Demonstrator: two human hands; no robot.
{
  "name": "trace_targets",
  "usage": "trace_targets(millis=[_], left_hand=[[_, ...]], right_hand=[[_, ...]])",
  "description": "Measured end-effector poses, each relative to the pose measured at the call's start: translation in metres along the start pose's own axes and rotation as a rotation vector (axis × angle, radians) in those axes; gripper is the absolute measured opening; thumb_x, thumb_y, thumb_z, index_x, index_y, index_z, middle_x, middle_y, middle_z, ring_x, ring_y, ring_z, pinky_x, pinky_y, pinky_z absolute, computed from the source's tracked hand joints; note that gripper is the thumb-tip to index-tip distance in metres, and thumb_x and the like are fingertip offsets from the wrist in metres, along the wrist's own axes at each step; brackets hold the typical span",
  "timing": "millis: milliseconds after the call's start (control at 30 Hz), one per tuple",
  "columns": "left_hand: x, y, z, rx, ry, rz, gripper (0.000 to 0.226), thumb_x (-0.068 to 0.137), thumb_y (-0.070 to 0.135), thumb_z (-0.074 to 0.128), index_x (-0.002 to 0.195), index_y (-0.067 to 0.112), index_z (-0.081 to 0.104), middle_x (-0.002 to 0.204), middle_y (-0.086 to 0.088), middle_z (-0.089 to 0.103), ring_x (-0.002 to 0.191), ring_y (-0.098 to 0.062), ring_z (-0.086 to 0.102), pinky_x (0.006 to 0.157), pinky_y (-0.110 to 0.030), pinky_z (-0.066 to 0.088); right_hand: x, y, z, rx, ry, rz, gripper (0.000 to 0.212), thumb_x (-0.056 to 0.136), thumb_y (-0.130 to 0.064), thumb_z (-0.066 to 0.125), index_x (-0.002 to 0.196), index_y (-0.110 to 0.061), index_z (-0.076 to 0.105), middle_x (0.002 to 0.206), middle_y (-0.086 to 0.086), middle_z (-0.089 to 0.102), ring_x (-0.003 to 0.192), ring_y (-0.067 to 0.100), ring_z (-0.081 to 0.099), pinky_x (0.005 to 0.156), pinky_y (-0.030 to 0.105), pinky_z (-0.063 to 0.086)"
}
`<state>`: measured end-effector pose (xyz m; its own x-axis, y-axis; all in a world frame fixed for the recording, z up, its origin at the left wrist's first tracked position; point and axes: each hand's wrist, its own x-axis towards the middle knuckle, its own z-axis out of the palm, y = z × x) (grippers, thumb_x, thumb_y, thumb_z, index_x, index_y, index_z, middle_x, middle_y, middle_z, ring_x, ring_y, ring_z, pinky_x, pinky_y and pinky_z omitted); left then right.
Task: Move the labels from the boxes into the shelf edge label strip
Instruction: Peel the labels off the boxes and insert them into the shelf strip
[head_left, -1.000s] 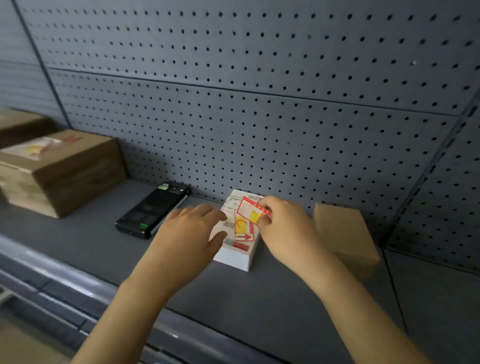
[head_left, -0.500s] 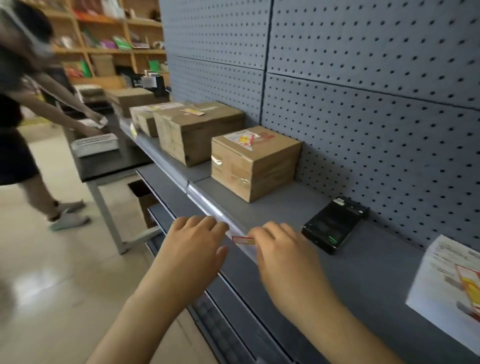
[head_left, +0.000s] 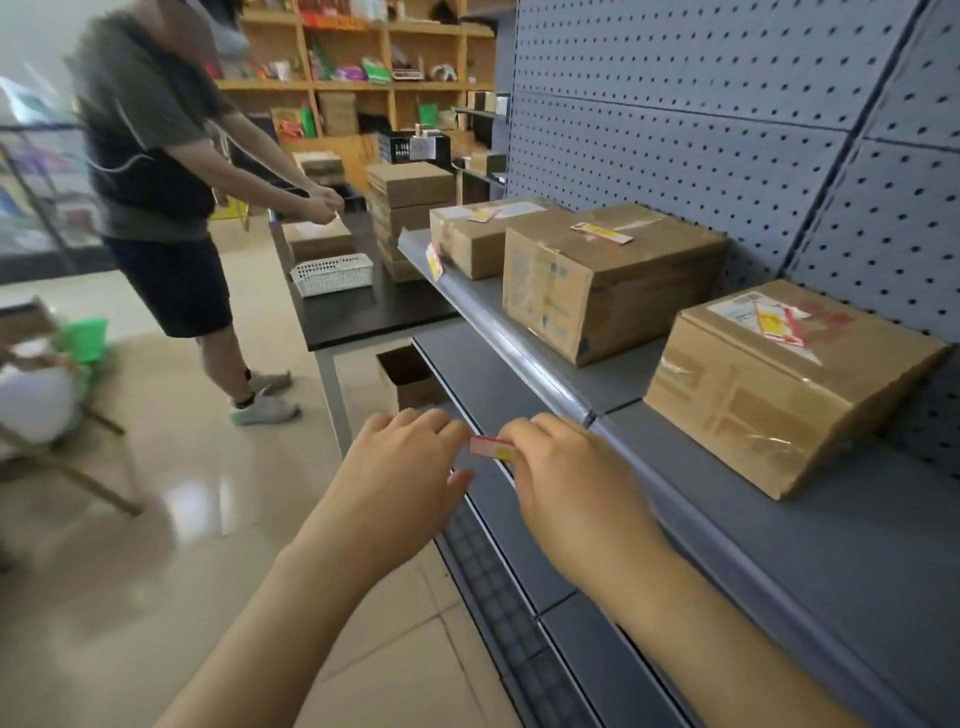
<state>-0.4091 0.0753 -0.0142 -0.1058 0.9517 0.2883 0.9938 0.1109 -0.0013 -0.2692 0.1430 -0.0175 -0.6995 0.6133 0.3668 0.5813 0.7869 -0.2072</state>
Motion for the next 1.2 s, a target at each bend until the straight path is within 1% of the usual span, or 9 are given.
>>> trace_targets(millis=[133, 267, 533, 700, 900, 967, 1067, 1133, 1200], left_hand=[[0.046, -0.043, 0.017, -0.031, -0.011, -0.052, 0.035, 0.092, 0.043, 0.046, 0.126, 0.032, 0.045, 0.123, 0.010, 0.056, 0.111, -0.014, 0.053, 0.092, -0.029, 0.041], [0.099, -0.081, 0.030, -0.035, -0.045, -0.055, 0.035, 0.092, 0.042, 0.048, 0.125, 0.031, 0.045, 0.123, 0.009, 0.056, 0.111, -0.015, 0.053, 0.090, -0.029, 0.042], [0.195, -0.137, 0.063, -0.021, -0.126, 0.057, 0.035, 0.093, 0.040, 0.049, 0.127, 0.031, 0.044, 0.123, 0.008, 0.056, 0.113, -0.016, 0.053, 0.091, -0.029, 0.041], [0.257, -0.172, 0.088, -0.030, -0.145, 0.241, 0.038, 0.092, 0.039, 0.050, 0.128, 0.029, 0.044, 0.125, 0.007, 0.056, 0.115, -0.017, 0.053, 0.095, -0.031, 0.040], [0.323, -0.207, 0.113, -0.032, -0.140, 0.565, 0.036, 0.091, 0.035, 0.050, 0.125, 0.026, 0.046, 0.121, 0.004, 0.056, 0.114, -0.021, 0.053, 0.093, -0.032, 0.040], [0.338, -0.213, 0.122, -0.058, -0.137, 0.677, 0.031, 0.082, 0.030, 0.063, 0.112, 0.022, 0.059, 0.107, 0.001, 0.065, 0.100, -0.024, 0.062, 0.083, -0.035, 0.046], [0.352, -0.215, 0.136, -0.050, -0.133, 0.764, 0.031, 0.050, 0.026, 0.084, 0.076, 0.021, 0.067, 0.069, 0.002, 0.068, 0.061, -0.023, 0.067, 0.054, -0.030, 0.051], [0.355, -0.211, 0.142, -0.108, -0.191, 0.814, 0.025, 0.060, 0.022, 0.078, 0.083, 0.018, 0.068, 0.077, -0.002, 0.069, 0.070, -0.028, 0.067, 0.061, -0.034, 0.051], [0.355, -0.205, 0.146, -0.147, -0.167, 0.857, 0.023, 0.067, 0.020, 0.074, 0.089, 0.017, 0.068, 0.083, -0.004, 0.069, 0.076, -0.030, 0.067, 0.067, -0.036, 0.050]], right_hand=[[0.059, 0.014, 0.026, 0.099, -0.003, 0.042, 0.020, 0.093, -0.009, 0.047, 0.105, -0.020, 0.059, 0.095, 0.000, 0.060, 0.084, 0.021, 0.053, 0.062, 0.028, 0.033], [0.117, 0.034, 0.045, 0.145, -0.027, 0.142, 0.020, 0.093, -0.010, 0.045, 0.104, -0.019, 0.059, 0.100, 0.000, 0.062, 0.088, 0.022, 0.055, 0.068, 0.036, 0.046], [0.197, 0.052, 0.079, 0.131, -0.044, 0.297, 0.024, 0.094, -0.010, 0.045, 0.107, -0.022, 0.060, 0.101, -0.001, 0.064, 0.089, 0.022, 0.059, 0.073, 0.039, 0.050], [0.237, 0.060, 0.093, 0.113, -0.038, 0.474, 0.024, 0.094, -0.013, 0.047, 0.110, -0.023, 0.060, 0.104, -0.001, 0.067, 0.093, 0.022, 0.060, 0.074, 0.037, 0.049], [0.270, 0.047, 0.107, 0.087, 0.087, 0.745, 0.023, 0.092, -0.013, 0.049, 0.107, -0.025, 0.061, 0.104, -0.003, 0.066, 0.096, 0.020, 0.059, 0.078, 0.035, 0.048], [0.276, 0.041, 0.111, 0.060, 0.100, 0.821, 0.022, 0.092, -0.012, 0.048, 0.106, -0.023, 0.061, 0.105, -0.002, 0.065, 0.096, 0.022, 0.058, 0.079, 0.039, 0.049], [0.280, 0.036, 0.116, 0.024, 0.110, 0.913, 0.018, 0.093, -0.012, 0.048, 0.104, -0.020, 0.061, 0.102, 0.001, 0.065, 0.093, 0.023, 0.058, 0.075, 0.040, 0.049], [0.280, 0.035, 0.119, 0.012, 0.116, 0.960, 0.016, 0.092, -0.012, 0.049, 0.100, -0.018, 0.061, 0.098, 0.002, 0.065, 0.089, 0.024, 0.060, 0.074, 0.042, 0.050], [0.278, 0.035, 0.122, -0.011, 0.119, 1.000, 0.015, 0.092, -0.012, 0.049, 0.100, -0.018, 0.061, 0.096, 0.004, 0.066, 0.086, 0.025, 0.060, 0.073, 0.044, 0.051]])
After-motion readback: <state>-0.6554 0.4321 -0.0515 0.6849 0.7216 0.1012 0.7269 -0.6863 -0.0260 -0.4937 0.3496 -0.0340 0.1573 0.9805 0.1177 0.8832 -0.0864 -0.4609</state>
